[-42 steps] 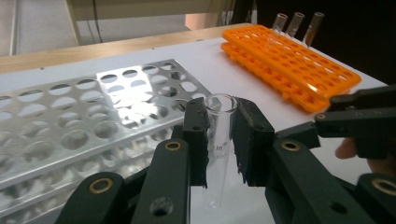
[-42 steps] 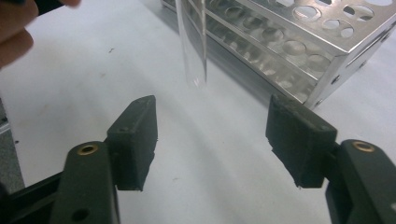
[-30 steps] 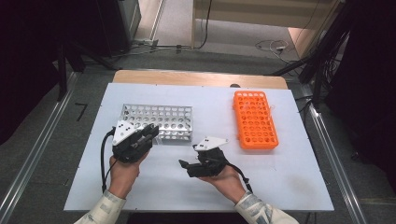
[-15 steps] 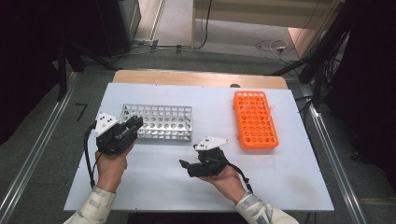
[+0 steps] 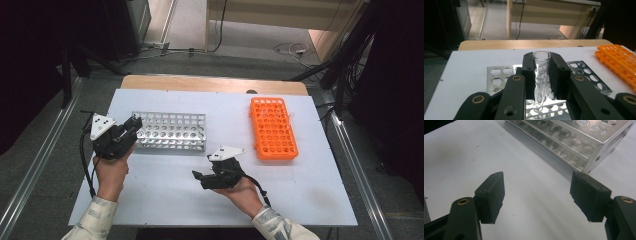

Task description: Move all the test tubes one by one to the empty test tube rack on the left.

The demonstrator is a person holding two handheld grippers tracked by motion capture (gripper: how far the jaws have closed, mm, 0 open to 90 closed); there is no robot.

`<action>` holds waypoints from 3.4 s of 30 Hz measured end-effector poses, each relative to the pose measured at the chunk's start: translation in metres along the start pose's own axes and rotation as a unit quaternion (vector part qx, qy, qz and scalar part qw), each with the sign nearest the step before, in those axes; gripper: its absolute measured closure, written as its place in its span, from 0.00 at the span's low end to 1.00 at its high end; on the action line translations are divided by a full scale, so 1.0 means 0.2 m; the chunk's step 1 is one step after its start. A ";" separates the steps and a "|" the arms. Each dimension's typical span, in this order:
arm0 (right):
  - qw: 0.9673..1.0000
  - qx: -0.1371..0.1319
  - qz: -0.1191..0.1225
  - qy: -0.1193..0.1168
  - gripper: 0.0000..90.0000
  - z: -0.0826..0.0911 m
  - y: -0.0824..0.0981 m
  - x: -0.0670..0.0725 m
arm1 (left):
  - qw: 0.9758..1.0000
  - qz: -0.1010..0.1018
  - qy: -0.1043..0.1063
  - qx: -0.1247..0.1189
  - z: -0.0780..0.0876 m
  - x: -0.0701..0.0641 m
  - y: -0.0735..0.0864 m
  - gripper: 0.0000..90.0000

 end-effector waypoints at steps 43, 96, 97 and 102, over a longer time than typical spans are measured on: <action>1.000 0.004 -0.003 -0.003 0.30 0.00 0.01 -0.01 | 0.998 -0.024 -0.054 0.031 -0.16 0.06 0.08 0.83; 1.000 -0.012 -0.019 0.014 0.29 0.05 0.01 -0.08 | 0.999 -0.004 -0.030 0.043 -0.13 0.00 0.10 0.32; 1.000 -0.014 -0.021 0.016 0.29 0.06 0.01 -0.09 | 0.999 -0.006 -0.032 0.042 -0.13 -0.01 0.10 0.30; 0.999 -0.026 -0.033 0.028 0.29 0.10 0.01 -0.15 | 0.999 -0.013 -0.019 0.046 -0.12 -0.06 0.12 0.26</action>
Point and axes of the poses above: each handheld gripper's, and its own axes: z roughly backward along the jaws, y roughly out of its underside, x roughly to its left, the point moved 1 cm from there along -z, roughly forward along the jaws, and after that the axes turned 9 degrees about x, right-handed, at the moved point
